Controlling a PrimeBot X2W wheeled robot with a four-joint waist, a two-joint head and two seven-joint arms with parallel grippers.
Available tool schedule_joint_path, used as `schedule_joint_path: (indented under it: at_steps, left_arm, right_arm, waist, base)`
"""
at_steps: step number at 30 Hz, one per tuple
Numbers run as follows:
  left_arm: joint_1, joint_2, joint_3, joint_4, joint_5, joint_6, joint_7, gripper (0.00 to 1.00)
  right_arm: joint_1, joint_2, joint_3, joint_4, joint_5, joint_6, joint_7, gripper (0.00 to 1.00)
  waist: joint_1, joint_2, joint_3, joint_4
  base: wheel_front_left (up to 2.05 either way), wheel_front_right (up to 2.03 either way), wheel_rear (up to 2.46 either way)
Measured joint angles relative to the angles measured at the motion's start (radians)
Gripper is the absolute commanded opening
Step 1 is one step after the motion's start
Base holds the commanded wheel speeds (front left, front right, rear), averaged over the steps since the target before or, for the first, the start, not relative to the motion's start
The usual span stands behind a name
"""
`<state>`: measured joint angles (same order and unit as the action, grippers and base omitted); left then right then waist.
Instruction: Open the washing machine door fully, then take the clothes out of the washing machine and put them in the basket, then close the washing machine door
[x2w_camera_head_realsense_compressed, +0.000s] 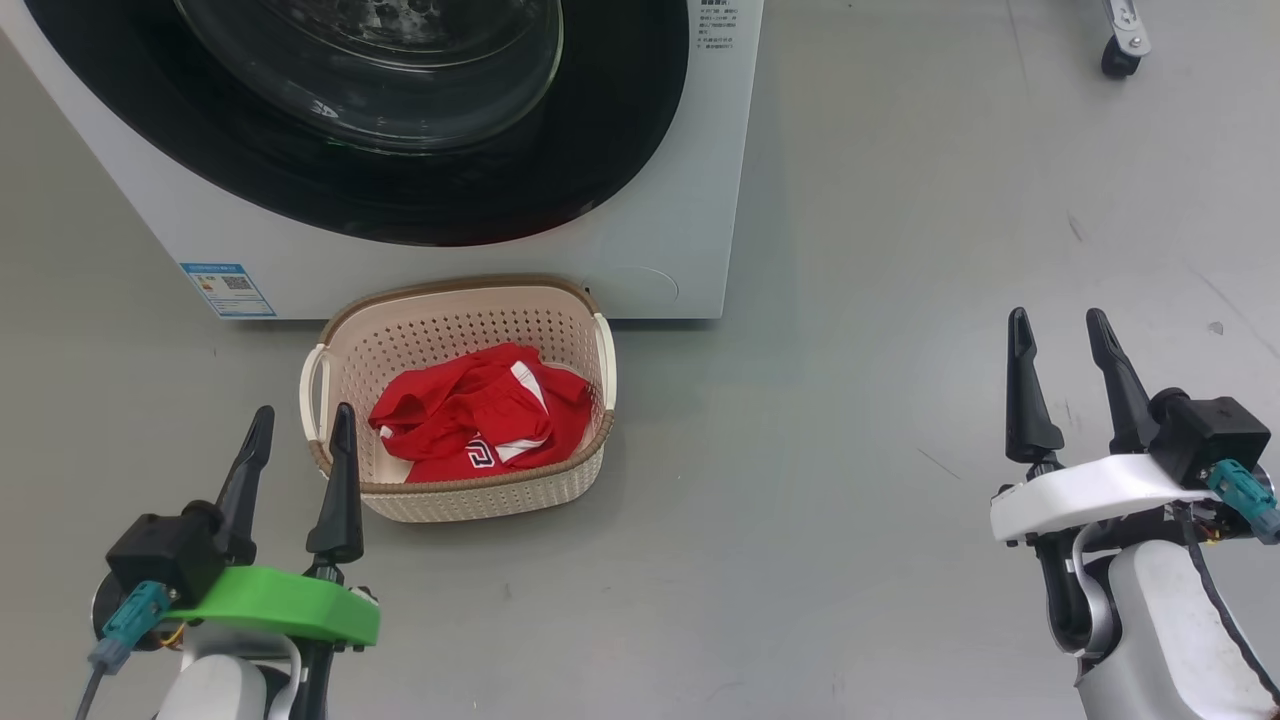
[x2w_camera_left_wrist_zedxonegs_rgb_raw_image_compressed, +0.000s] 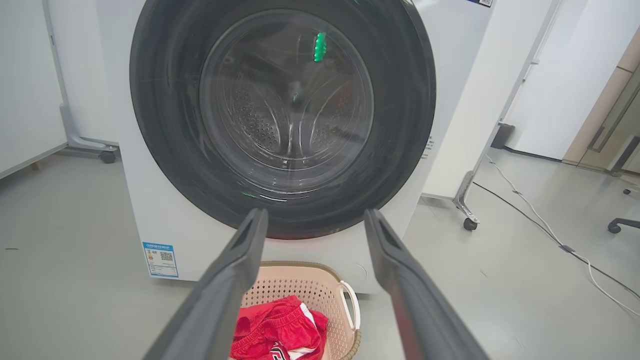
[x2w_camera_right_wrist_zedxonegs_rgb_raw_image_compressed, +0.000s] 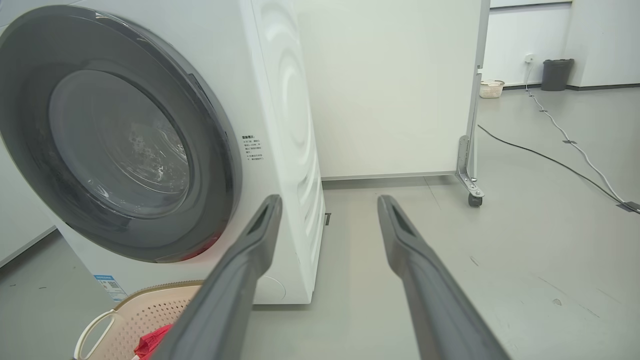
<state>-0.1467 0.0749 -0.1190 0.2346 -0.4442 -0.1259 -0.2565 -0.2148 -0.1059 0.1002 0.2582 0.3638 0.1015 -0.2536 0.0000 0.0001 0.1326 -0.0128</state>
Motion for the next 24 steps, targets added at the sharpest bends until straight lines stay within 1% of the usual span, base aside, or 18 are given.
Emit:
schedule_joint_path:
  at_steps: [5,9,24]
  left_arm:
    - [0.010,-0.001,-0.002,0.001,0.000,0.000,0.000,1.00]
    - [0.013,-0.002,0.002,0.000,0.000,0.000,0.000,1.00]
    - [0.020,-0.007,0.012,0.001,-0.002,0.000,0.000,1.00]
  right_arm:
    - [0.015,0.007,-0.001,-0.004,-0.004,0.001,0.000,1.00]
    - [0.024,0.005,0.005,-0.004,-0.031,0.001,0.000,1.00]
    - [0.041,0.010,-0.002,-0.017,-0.039,0.001,0.000,1.00]
  waist:
    - [0.0000,0.0000,-0.007,0.000]
    - [0.0000,0.0000,-0.011,0.002]
    - [0.0000,0.0000,-0.019,0.010]
  base:
    - [0.00,0.00,0.00]
    - [0.00,0.00,0.00]
    - [0.00,0.00,0.00]
